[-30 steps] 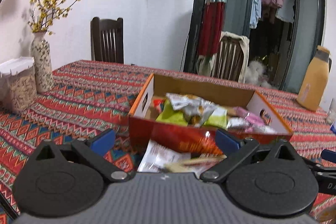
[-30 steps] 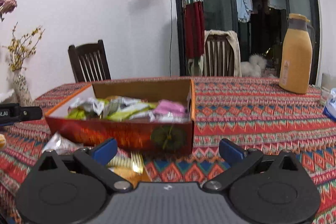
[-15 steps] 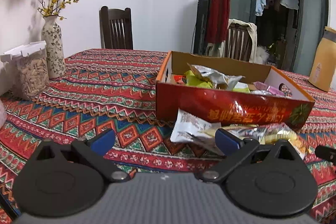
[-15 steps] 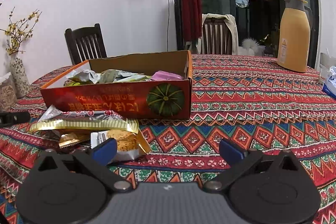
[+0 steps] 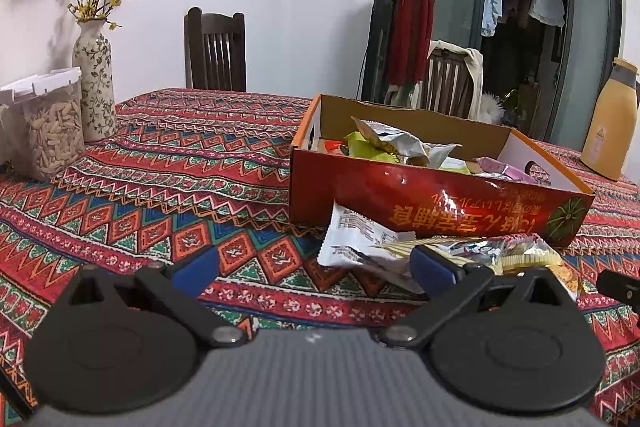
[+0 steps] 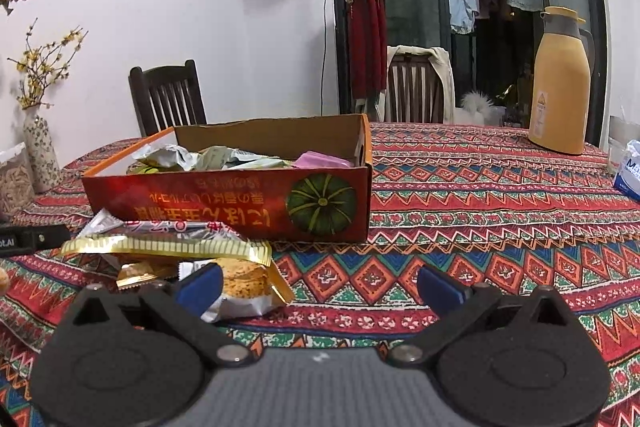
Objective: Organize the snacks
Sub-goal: 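Grasp the white cookie packet with the right gripper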
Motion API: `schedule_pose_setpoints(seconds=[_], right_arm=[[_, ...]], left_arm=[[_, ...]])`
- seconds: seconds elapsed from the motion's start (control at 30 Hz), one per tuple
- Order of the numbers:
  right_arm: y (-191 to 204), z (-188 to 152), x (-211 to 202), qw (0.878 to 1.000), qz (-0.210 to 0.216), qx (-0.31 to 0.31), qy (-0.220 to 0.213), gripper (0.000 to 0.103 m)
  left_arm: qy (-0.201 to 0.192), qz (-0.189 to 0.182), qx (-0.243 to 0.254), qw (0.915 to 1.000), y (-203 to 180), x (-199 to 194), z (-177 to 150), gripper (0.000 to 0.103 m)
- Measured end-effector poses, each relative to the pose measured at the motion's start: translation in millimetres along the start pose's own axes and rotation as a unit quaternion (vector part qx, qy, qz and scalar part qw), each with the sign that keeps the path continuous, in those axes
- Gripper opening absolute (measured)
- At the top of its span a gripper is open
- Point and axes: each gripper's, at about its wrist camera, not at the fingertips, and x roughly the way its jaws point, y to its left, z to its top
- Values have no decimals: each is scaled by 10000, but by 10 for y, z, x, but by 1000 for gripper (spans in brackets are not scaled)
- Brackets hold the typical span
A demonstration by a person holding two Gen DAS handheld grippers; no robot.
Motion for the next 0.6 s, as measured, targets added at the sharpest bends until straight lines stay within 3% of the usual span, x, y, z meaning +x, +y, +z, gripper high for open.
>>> schedule_pose_setpoints(seconds=[0.23, 0.6], right_arm=[[184, 117, 38, 9995, 250, -126, 125, 103], [445, 164, 564, 9926, 213, -639, 1011, 103]], left_arm=[[8, -69, -159, 9998, 59, 1, 4, 103], [42, -157, -269, 9995, 89, 4, 2, 103]])
